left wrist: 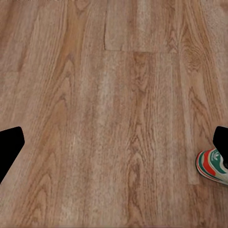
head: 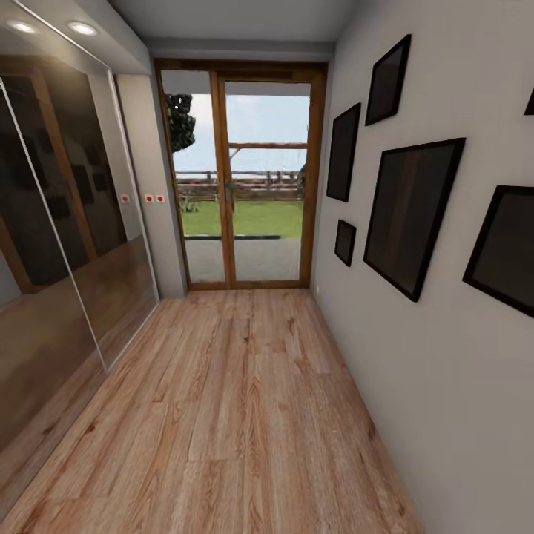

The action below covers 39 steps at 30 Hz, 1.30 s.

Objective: Pick up the two gym shoes and the two sandals from the corridor floor and place them onto the hallstand (shoe rack) in the corridor, making sure they are on the rack and not on the floor. Arrange them so the two gym shoes are next to each other and the two sandals are next to each other.

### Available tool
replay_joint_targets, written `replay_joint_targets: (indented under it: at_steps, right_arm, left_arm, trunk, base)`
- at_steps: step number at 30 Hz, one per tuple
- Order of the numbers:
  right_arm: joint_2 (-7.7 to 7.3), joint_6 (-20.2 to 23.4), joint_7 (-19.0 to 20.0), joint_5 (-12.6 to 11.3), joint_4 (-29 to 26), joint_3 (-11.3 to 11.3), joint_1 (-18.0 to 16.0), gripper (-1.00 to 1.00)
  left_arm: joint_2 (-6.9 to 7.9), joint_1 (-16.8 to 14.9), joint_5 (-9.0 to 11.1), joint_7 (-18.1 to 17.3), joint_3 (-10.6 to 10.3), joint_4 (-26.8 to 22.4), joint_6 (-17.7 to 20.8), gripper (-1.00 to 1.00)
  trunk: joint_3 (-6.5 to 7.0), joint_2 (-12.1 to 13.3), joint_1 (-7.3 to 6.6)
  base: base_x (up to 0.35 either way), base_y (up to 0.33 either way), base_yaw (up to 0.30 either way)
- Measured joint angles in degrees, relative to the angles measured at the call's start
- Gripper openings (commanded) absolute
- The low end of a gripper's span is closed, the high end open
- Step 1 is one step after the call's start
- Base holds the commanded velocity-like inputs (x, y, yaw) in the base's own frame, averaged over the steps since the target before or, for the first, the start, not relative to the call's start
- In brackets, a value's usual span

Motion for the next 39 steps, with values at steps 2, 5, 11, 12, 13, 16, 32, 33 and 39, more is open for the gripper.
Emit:
replay_joint_targets:
  at_steps: [2, 5, 11, 12, 13, 16, 32, 33, 39]
  right_arm:
    - [0.0, 0.0, 0.0, -0.01, -0.01, -0.01, 0.0, 1.0]
    - [0.0, -0.04, 0.0, -0.05, -0.09, -0.03, 0.0, 1.0]
    - [-0.03, -0.08, 0.0, -0.07, -0.3, -0.12, 0.0, 1.0]
    - [-0.02, -0.08, 0.0, -0.07, -0.32, -0.14, 0.0, 1.0]
    - [-0.02, -0.08, 0.0, -0.07, -0.31, -0.15, 0.0, 1.0]
    - [-0.03, -0.09, -0.02, -0.08, -0.3, -0.17, 0.0, 1.0]
    - [-0.06, -0.06, -0.02, -0.08, -0.29, -0.18, 0.0, 1.0]
    - [-0.05, -0.05, -0.02, -0.08, -0.31, -0.18, 0.0, 1.0]
    - [-0.03, -0.01, -0.01, -0.08, -0.38, -0.18, 0.01, 1.0]
  left_arm:
    - [-0.05, 0.0, -0.03, 0.0, -0.05, 0.04, 0.0, 1.0]
    - [-0.15, 0.0, -0.13, 0.0, -0.27, 0.09, 0.0, 1.0]
    - [-0.26, 0.0, -0.22, 0.0, -0.56, 0.3, -0.03, 1.0]
    - [-0.24, 0.0, -0.19, 0.0, -0.55, 0.32, -0.05, 1.0]
    - [-0.22, 0.0, -0.17, 0.0, -0.51, 0.34, -0.05, 1.0]
    - [-0.16, 0.0, -0.08, 0.0, -0.22, 0.24, -0.07, 1.0]
    - [0.04, 0.0, 0.0, 0.0, 0.02, 0.17, -0.13, 1.0]
    - [0.06, 0.0, -0.02, 0.0, 0.02, 0.18, -0.14, 1.0]
    - [0.12, -0.01, -0.06, 0.0, 0.0, 0.27, -0.17, 1.0]
  trunk:
    - [0.0, 0.0, 0.0]
    - [0.0, 0.0, 0.01]
    - [0.0, 0.0, 0.01]
    - [0.0, 0.0, 0.01]
    - [0.0, 0.0, 0.01]
    - [0.0, 0.0, 0.01]
    - [0.0, 0.0, 0.01]
    - [0.0, 0.0, 0.01]
    - [0.0, 0.0, 0.01]
  base:
    - [-0.082, 0.166, 0.0]
    - [-0.101, 0.217, 0.0]
    - [-0.116, 0.259, 0.0]
    - [-0.122, 0.275, 0.0]
    - [-0.123, 0.277, 0.0]
    - [-0.124, 0.281, 0.0]
    - [-0.126, 0.285, -0.002]
    - [-0.126, 0.286, -0.037]
    - [-0.126, 0.286, -0.118]
